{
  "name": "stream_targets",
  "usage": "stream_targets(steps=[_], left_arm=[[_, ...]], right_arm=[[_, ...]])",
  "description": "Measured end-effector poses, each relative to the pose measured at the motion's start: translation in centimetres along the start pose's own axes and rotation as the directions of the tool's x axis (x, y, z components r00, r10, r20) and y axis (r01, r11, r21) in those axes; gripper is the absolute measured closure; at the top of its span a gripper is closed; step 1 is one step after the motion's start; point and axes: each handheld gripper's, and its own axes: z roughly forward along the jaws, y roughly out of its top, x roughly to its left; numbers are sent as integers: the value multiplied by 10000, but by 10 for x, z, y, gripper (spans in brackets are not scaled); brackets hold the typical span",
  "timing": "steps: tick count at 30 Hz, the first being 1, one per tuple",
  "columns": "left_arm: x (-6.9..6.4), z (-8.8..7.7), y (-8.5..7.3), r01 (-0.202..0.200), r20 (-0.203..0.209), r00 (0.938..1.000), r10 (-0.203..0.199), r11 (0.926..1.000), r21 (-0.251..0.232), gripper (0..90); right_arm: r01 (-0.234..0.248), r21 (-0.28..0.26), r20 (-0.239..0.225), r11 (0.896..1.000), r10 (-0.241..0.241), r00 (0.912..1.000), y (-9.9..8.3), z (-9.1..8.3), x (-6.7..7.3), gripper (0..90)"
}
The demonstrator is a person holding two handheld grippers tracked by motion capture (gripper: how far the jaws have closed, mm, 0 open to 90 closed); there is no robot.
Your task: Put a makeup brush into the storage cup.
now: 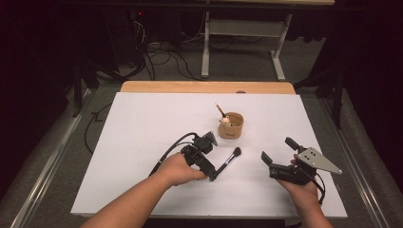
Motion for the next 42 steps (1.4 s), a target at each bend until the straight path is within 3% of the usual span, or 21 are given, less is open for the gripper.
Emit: stream_targets(steps=[25, 42], left_arm=[[-7, 3, 6, -162, 63, 9998, 162, 9999, -44, 122], [-13, 10, 11, -289, 168, 9994, 292, 9994, -191, 265]], right_arm=[[23, -32, 9, 10000, -23, 10000, 0, 0, 0, 26], [41, -10, -12, 10000, -41, 10000, 0, 0, -1, 26]])
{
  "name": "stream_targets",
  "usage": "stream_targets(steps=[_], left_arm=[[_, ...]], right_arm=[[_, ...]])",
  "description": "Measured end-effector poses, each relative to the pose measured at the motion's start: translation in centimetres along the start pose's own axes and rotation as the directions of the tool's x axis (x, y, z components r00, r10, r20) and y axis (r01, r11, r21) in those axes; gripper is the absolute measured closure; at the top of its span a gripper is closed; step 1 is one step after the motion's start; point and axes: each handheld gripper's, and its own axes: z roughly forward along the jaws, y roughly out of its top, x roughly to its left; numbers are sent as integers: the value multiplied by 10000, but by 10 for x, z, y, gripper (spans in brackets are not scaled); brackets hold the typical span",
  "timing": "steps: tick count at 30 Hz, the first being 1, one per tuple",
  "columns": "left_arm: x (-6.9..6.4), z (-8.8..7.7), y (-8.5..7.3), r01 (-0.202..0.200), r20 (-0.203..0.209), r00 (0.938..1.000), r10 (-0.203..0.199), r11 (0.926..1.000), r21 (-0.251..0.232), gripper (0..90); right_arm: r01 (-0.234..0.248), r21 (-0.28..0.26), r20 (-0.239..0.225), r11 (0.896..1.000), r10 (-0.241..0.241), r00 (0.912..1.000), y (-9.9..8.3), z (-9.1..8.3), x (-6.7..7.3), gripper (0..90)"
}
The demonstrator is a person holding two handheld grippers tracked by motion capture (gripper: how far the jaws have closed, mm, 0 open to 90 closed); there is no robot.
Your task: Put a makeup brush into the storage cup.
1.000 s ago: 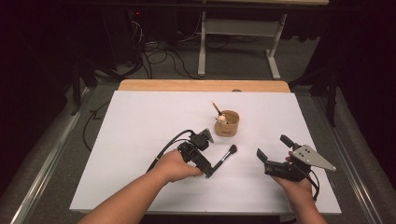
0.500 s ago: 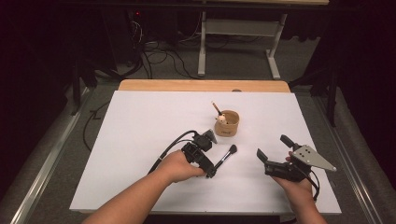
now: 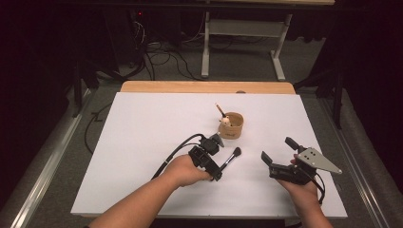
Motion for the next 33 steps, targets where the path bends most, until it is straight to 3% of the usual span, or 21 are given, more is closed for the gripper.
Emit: stream_targets(steps=[3, 8, 13, 22, 33], left_arm=[[-2, 0, 1, -12, -214, 9998, 12, 10000, -20, 278], [-6, -1, 3, -25, -236, 9997, 20, 9998, -184, 311], [-7, 3, 5, -155, -71, 9999, 153, 9997, -199, 402], [-13, 8, 10, -237, -285, 9993, 229, 9994, -266, 557], [-22, 21, 13, -627, -765, 9950, 639, 9979, 172, 635]], right_arm=[[-72, -2, 15, 10000, 72, 10000, 0, -1, 0, 26], [-54, -91, 20, 9999, 55, 10000, 1, -2, 1, 26], [6, -106, 39, 9999, -6, 10000, 1, -1, 1, 26], [33, -112, -9, 9999, -33, 10000, 1, -1, 0, 26], [-11, -148, -44, 9999, 10, 10000, 2, -2, 1, 26]])
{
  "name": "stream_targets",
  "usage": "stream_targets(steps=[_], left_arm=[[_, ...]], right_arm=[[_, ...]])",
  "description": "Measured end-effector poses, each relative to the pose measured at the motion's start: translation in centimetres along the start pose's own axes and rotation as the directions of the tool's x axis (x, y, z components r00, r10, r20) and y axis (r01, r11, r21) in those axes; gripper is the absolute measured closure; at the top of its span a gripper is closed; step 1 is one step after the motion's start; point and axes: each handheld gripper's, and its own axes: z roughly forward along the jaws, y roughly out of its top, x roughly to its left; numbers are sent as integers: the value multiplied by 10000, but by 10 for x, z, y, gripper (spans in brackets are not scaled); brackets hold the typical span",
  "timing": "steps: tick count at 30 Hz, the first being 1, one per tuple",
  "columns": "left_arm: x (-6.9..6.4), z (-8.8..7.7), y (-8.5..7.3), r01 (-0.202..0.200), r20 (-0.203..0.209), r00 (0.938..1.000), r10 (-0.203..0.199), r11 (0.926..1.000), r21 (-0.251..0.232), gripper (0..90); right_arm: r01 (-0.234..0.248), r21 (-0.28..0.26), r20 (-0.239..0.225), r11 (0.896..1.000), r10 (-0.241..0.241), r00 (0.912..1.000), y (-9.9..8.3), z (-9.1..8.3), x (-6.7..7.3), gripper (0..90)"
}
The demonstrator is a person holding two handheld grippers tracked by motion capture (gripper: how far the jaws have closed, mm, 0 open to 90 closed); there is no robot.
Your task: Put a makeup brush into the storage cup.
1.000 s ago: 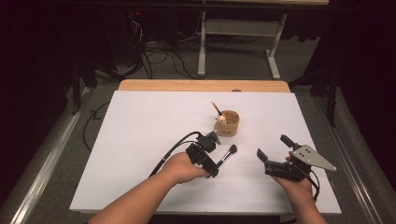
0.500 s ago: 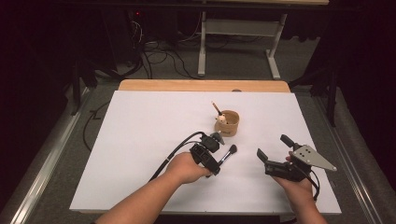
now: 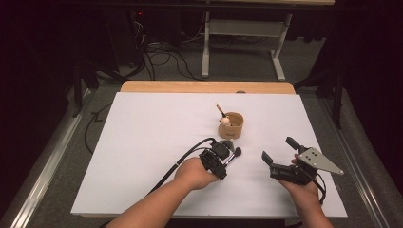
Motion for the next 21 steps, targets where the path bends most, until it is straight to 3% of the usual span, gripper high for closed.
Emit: stream_targets(steps=[21], left_arm=[[-4, 3, 0, -229, -275, 9994, 232, 9997, 104, 658]], right_arm=[[-11, -23, 4, 10000, 11, 10000, 0, 0, -1, 29]])
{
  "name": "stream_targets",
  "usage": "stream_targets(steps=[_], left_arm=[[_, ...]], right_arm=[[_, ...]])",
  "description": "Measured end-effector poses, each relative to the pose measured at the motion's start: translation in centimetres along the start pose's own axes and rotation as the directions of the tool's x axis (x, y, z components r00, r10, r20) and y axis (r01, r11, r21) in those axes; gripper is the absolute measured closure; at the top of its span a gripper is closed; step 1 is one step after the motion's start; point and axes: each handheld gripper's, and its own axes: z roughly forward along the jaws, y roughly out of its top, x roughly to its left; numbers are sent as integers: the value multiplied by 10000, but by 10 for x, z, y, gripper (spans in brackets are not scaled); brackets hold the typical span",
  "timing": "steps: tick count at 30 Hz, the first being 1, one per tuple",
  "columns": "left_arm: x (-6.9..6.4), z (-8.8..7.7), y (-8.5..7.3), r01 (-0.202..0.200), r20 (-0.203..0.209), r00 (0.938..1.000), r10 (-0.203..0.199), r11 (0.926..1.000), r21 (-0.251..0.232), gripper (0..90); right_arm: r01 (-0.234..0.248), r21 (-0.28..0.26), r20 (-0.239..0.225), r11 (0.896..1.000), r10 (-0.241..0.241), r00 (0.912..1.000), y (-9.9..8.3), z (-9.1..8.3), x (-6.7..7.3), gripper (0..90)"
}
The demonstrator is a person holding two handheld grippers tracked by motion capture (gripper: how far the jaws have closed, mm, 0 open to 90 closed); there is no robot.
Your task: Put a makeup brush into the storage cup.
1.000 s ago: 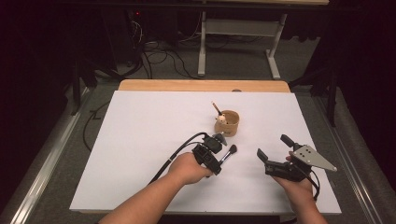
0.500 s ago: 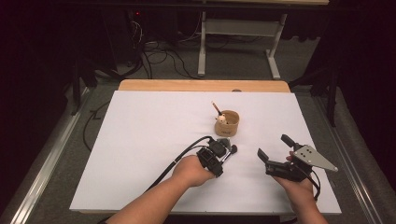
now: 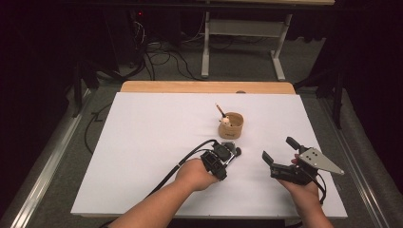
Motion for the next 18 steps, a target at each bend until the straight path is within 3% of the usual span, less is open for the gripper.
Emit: stream_targets(steps=[9, 18], left_arm=[[-3, 1, -1, -178, -298, 9994, 177, 9998, -12, 690], [-2, 1, -1, -195, -339, 9992, 195, 9998, 1, 715]], right_arm=[[-126, 21, 7, 9999, 126, 9999, 0, -1, 1, 30], [22, -28, 20, 10000, -22, 10000, 0, 0, 0, 30]])
